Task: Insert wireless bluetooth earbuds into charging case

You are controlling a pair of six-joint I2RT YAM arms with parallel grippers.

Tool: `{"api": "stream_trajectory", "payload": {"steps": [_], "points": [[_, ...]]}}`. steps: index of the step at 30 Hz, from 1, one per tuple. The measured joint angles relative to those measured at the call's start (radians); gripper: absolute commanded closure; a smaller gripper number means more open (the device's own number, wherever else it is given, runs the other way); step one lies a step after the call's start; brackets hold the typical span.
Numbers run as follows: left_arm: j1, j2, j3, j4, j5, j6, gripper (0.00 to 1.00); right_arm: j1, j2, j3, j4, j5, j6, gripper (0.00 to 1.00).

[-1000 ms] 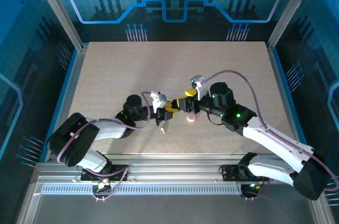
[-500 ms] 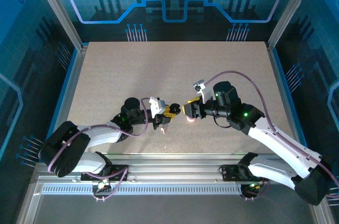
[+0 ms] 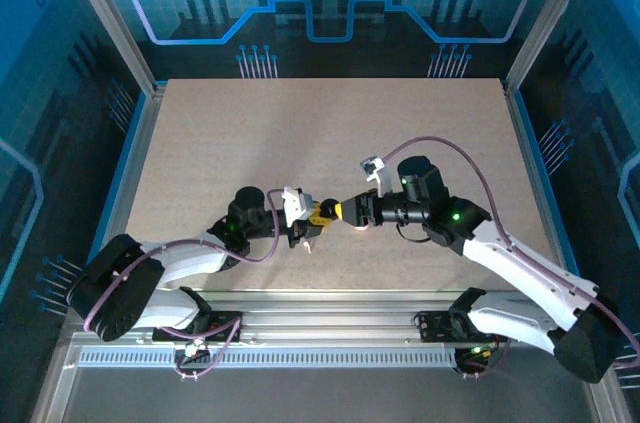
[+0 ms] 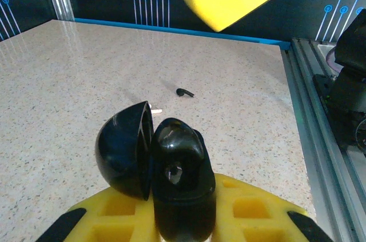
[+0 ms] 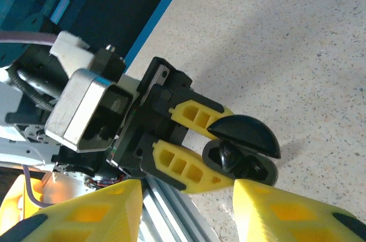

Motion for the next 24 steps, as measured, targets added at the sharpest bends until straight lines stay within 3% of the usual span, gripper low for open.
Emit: {"api": "stream_trajectory", "payload": {"steps": [24], "points": [[-0.006, -0.040, 0.000, -0.047, -0.023, 0.000, 0.82, 0.029, 0.089, -0.017, 0.066, -0.014, 0.050, 0.59]]}}
